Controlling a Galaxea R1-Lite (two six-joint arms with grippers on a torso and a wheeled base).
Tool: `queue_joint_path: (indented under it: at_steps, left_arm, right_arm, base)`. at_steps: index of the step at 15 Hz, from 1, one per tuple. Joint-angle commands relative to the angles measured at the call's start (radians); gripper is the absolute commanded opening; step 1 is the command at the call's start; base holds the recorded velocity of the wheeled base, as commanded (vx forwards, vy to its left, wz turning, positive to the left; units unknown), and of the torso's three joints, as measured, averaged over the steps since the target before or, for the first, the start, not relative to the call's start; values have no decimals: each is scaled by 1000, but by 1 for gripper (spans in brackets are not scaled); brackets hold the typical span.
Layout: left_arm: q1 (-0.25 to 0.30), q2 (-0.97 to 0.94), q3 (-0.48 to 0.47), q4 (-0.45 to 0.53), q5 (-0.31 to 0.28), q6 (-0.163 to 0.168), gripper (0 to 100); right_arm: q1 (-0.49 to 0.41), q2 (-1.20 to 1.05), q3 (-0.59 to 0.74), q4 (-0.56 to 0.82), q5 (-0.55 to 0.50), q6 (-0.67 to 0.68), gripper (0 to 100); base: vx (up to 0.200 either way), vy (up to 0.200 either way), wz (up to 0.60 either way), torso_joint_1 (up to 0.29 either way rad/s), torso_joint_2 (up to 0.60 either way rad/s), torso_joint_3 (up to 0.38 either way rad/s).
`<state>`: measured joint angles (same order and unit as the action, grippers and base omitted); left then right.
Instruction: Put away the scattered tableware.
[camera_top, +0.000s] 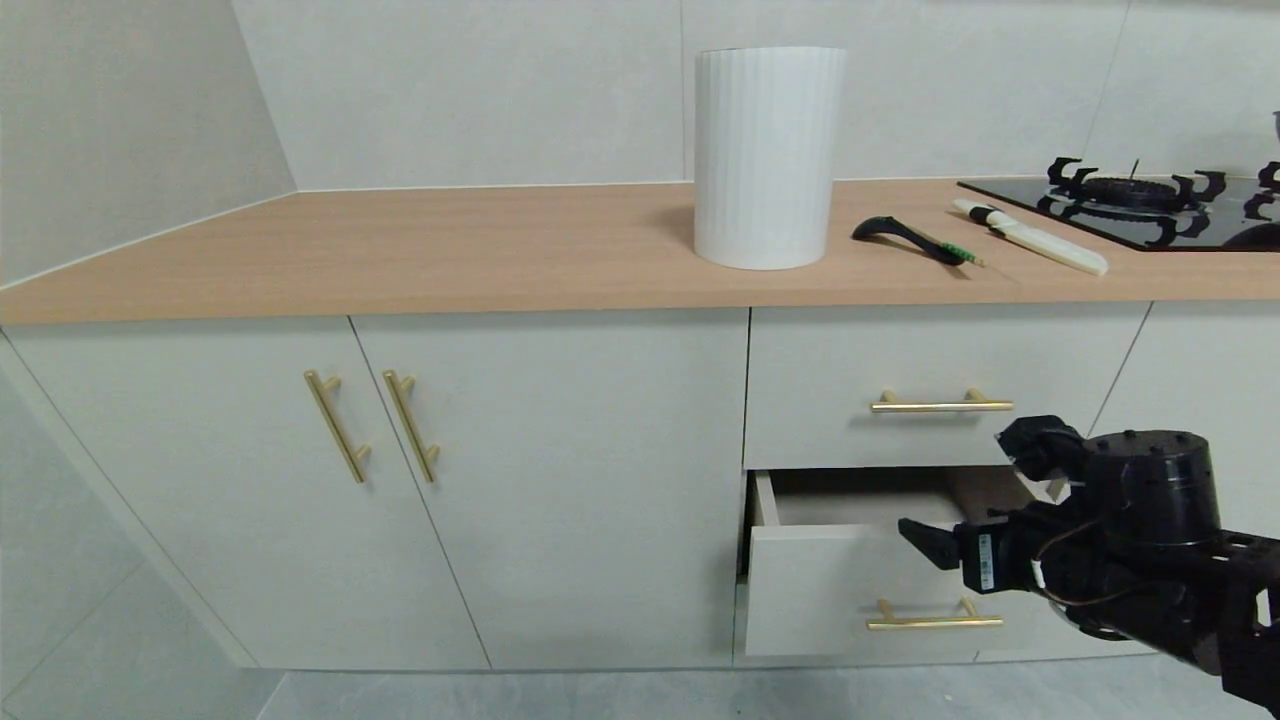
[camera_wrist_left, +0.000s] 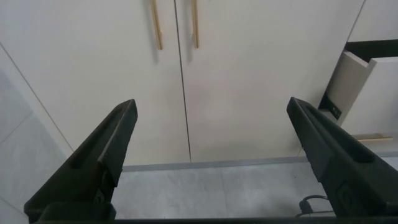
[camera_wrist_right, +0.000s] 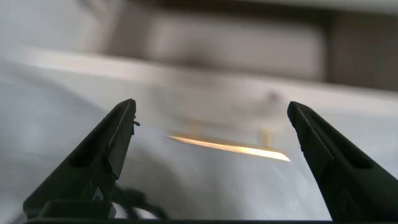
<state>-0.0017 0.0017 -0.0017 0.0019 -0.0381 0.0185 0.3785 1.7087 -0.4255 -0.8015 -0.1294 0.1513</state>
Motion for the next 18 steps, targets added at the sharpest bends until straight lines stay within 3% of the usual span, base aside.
queue_joint_path:
  at_steps: [1, 5, 12, 18]
  left_arm:
    - [0, 0, 0, 0, 0, 0, 100]
    - [2, 0, 0, 0, 0, 0, 100]
    - [0, 0, 0, 0, 0, 0, 100]
    - [2, 0, 0, 0, 0, 0, 100]
  right_arm:
    - [11, -50, -4, -4, 1, 4, 100]
    - [11, 29, -10, -58, -16, 13, 100]
    - [8, 328, -10, -386, -156, 10, 100]
    - [5, 388, -10, -403, -174, 4, 100]
  base:
    - [0, 0, 0, 0, 0, 0]
    - [0, 0, 0, 0, 0, 0]
    - [0, 0, 0, 0, 0, 0]
    - [0, 0, 0, 0, 0, 0]
